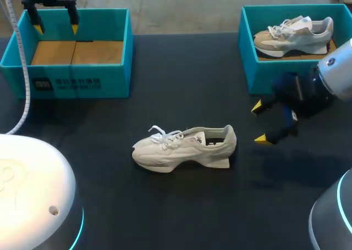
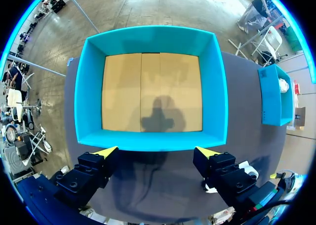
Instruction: Take the shoe out of the shoebox, open the shoe tongue, remove and reinsert the insole, then place the shoe into the shoebox
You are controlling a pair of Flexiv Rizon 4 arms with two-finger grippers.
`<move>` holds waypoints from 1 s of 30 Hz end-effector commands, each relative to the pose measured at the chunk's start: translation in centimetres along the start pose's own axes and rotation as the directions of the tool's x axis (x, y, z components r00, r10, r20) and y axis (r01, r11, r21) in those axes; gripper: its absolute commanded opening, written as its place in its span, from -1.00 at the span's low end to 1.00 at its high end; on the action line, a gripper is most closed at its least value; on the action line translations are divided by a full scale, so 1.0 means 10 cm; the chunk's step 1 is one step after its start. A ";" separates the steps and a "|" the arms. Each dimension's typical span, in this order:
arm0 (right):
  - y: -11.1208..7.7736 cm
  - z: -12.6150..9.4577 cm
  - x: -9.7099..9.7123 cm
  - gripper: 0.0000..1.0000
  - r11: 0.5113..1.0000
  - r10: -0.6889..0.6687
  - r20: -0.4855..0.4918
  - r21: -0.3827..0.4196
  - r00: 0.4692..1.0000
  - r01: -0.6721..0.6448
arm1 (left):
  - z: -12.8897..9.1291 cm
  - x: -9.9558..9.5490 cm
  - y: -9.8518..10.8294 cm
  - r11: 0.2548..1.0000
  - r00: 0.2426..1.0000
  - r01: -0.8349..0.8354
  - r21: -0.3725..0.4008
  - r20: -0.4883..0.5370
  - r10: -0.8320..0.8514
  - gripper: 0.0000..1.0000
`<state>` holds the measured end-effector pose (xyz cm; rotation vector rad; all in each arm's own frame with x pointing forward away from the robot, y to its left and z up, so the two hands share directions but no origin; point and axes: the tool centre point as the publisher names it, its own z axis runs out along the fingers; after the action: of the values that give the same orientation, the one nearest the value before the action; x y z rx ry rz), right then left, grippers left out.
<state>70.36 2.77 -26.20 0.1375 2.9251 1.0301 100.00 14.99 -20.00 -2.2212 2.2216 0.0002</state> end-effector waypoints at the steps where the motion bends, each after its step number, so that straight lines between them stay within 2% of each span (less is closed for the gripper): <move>1: -0.03 0.01 0.02 1.00 1.000 -0.001 0.005 -0.024 1.000 0.001 | 0.00 0.00 0.00 1.000 1.000 0.000 0.000 0.000 0.000 1.00; 7: -0.07 0.09 -0.04 1.00 0.998 -0.037 -0.023 -0.044 0.999 0.036 | 0.00 0.00 0.00 1.000 1.000 0.000 0.000 0.000 0.000 1.00; 12: -0.21 0.22 -0.11 1.00 0.998 -0.042 -0.049 -0.044 0.998 0.040 | 0.00 0.00 0.00 1.000 1.000 0.000 0.000 0.000 0.000 1.00; 15: -0.32 0.30 -0.16 1.00 0.998 -0.064 -0.027 -0.020 0.998 0.063 | 0.00 0.00 0.00 1.000 1.000 0.000 0.000 0.000 0.000 1.00; 20: -0.40 0.41 -0.23 1.00 0.993 -0.112 0.030 -0.044 0.993 0.113 | 0.00 0.00 0.00 1.000 1.000 0.000 0.000 0.000 0.000 1.00; 22: -0.44 0.45 -0.25 1.00 0.993 -0.115 0.036 -0.025 0.993 0.116 | 0.00 0.00 0.00 1.000 1.000 0.000 0.000 0.000 0.000 1.00; 30: -0.58 0.55 -0.29 1.00 0.995 -0.093 0.048 -0.044 0.994 0.095 | 0.00 0.00 0.00 1.000 1.000 0.000 0.000 0.000 0.000 1.00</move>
<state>73.08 1.47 -33.37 0.0080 2.8503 1.0459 100.00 14.99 -20.00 -2.2212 2.2216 0.0002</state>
